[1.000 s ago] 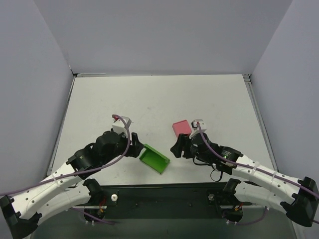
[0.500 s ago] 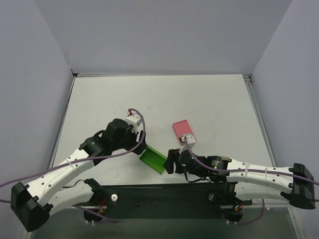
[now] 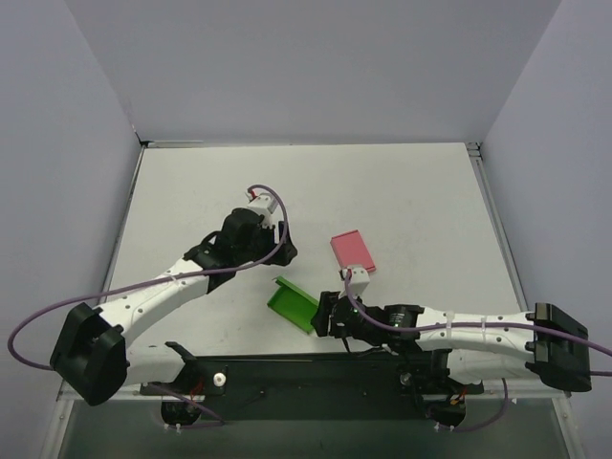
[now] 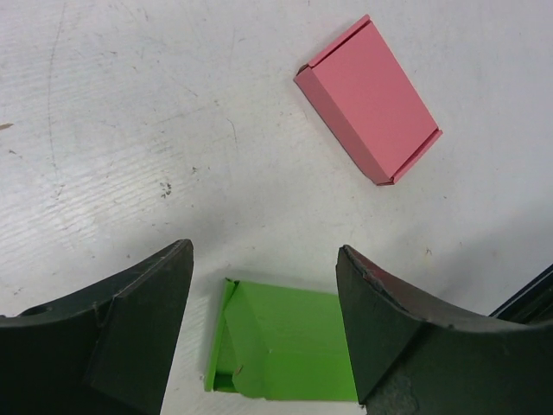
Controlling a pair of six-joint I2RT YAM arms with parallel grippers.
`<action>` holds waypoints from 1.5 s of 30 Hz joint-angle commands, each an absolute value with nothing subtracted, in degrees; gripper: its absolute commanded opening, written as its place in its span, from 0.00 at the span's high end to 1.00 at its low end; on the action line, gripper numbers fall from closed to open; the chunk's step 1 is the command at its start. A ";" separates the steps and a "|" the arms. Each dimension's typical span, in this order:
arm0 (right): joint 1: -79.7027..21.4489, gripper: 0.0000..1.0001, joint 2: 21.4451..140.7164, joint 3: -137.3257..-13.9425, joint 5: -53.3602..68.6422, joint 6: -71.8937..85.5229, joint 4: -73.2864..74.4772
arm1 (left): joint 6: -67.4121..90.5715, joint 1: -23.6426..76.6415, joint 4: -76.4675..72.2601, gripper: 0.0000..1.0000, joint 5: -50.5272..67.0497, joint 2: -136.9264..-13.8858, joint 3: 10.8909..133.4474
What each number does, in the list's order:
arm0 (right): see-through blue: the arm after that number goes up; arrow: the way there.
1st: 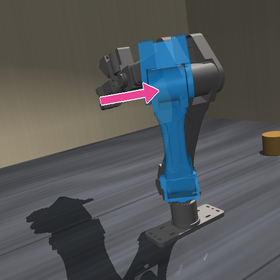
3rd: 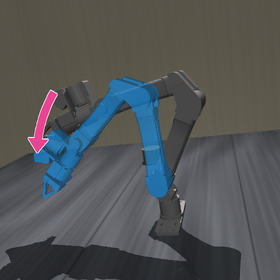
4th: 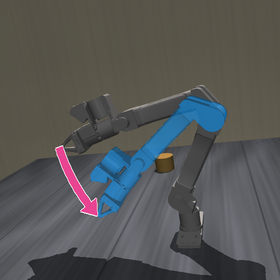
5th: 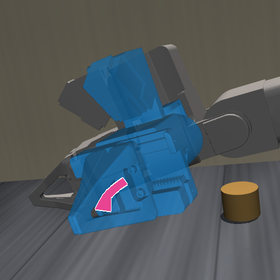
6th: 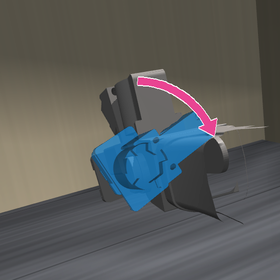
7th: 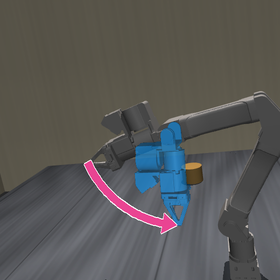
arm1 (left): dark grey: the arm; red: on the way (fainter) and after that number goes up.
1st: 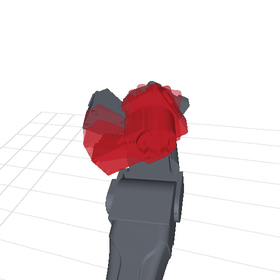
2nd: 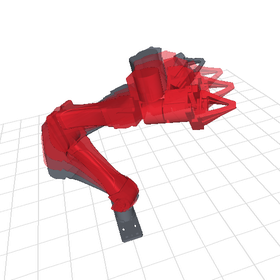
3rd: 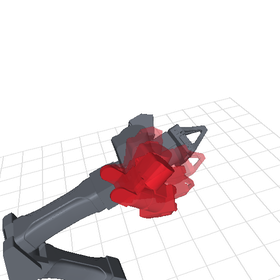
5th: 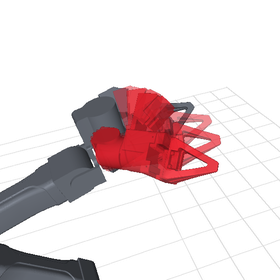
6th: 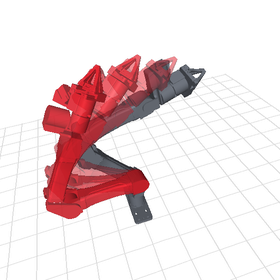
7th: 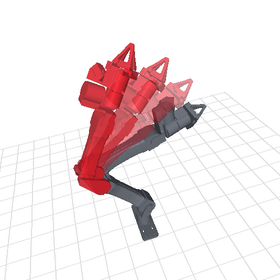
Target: Fold the paper box
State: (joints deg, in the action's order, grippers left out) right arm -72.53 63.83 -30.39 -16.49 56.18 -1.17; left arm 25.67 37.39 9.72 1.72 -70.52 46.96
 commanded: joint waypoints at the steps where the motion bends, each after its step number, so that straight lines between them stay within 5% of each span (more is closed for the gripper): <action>1: -73.47 0.59 62.93 -26.21 -18.02 59.94 -2.99 | 29.52 35.69 1.59 0.23 5.95 -74.88 46.76; 4: -73.48 0.68 62.84 -24.00 -18.37 61.87 -3.78 | 33.21 30.07 -4.74 0.24 10.97 -76.38 43.70; 18: -60.56 0.75 71.27 -21.97 -11.34 55.11 -18.89 | 43.06 29.18 -17.40 0.30 11.61 -71.20 27.18; 31: -54.14 0.76 81.22 -28.48 -7.38 50.72 -22.25 | 41.32 33.05 -8.98 0.30 2.74 -60.13 22.06; 35: -53.53 0.69 75.87 -25.59 -9.40 49.75 -19.78 | 37.27 32.78 2.07 0.29 -3.40 -53.11 24.86; 39: -54.66 0.44 68.39 -24.26 -12.83 46.85 -14.86 | 34.46 32.78 8.78 0.29 -7.99 -47.12 27.41; 45: -64.05 0.41 57.93 -28.72 -25.03 42.01 -3.80 | 28.40 33.48 17.74 0.39 -3.09 -42.10 32.78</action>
